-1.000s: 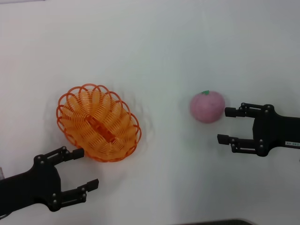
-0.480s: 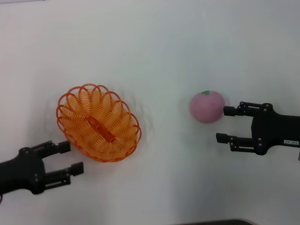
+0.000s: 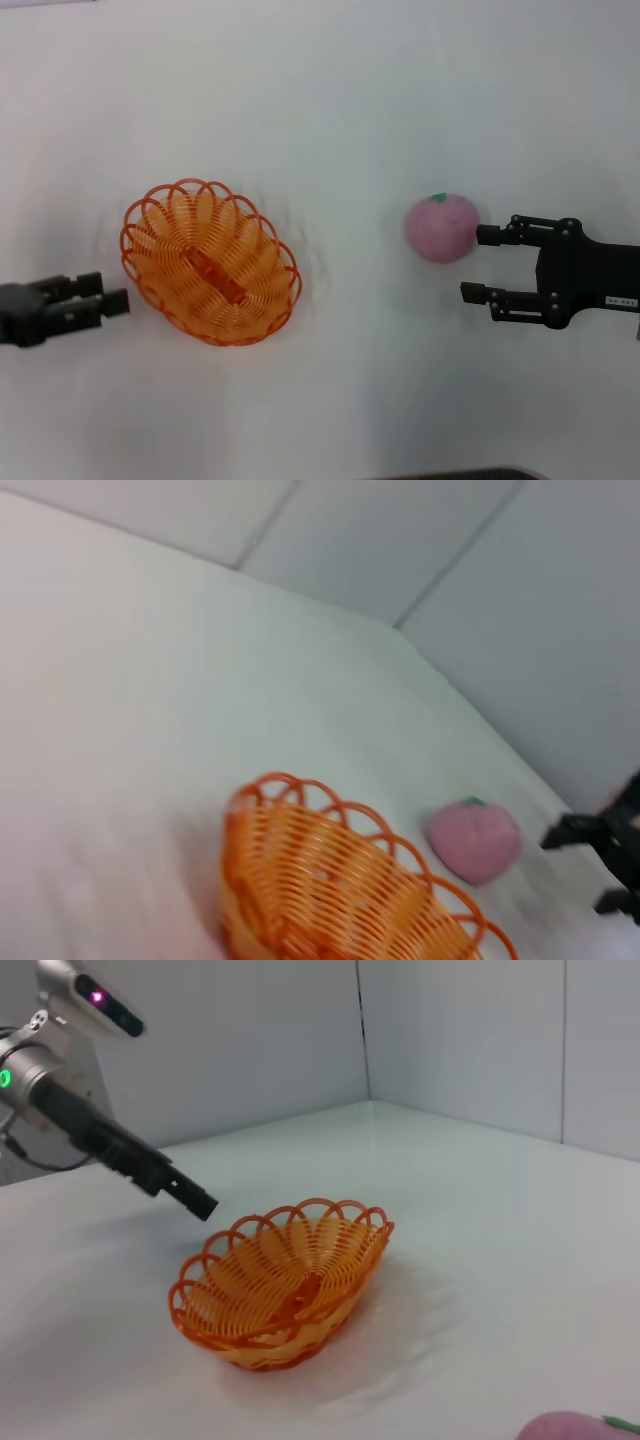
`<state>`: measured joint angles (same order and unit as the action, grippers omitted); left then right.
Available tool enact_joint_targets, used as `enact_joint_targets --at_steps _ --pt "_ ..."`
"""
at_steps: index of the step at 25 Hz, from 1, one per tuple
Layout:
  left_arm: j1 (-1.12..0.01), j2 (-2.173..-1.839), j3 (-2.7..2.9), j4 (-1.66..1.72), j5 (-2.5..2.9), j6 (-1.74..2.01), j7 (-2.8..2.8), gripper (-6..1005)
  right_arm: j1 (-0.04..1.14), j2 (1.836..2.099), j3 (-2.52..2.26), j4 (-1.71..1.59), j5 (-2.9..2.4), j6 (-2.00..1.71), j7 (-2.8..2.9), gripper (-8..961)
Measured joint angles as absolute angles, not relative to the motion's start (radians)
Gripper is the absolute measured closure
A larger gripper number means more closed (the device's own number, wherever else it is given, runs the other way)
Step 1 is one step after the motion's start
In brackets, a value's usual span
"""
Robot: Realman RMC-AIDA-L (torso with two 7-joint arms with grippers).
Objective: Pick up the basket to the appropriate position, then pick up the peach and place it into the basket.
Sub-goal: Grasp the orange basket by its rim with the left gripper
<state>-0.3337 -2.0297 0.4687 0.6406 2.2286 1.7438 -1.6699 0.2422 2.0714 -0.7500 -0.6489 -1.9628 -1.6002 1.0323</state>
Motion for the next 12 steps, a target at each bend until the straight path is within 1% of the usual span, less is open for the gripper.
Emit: enact_joint_targets --at_steps 4,12 --pt "-0.358 -2.011 0.468 0.655 2.229 1.725 -1.756 192 0.243 2.071 -0.750 -0.649 -1.963 -1.602 1.032 187" --pt "-0.413 -2.014 0.474 0.736 2.252 1.686 -1.834 205 0.244 2.068 -0.750 -0.649 -1.964 -1.603 1.032 186"
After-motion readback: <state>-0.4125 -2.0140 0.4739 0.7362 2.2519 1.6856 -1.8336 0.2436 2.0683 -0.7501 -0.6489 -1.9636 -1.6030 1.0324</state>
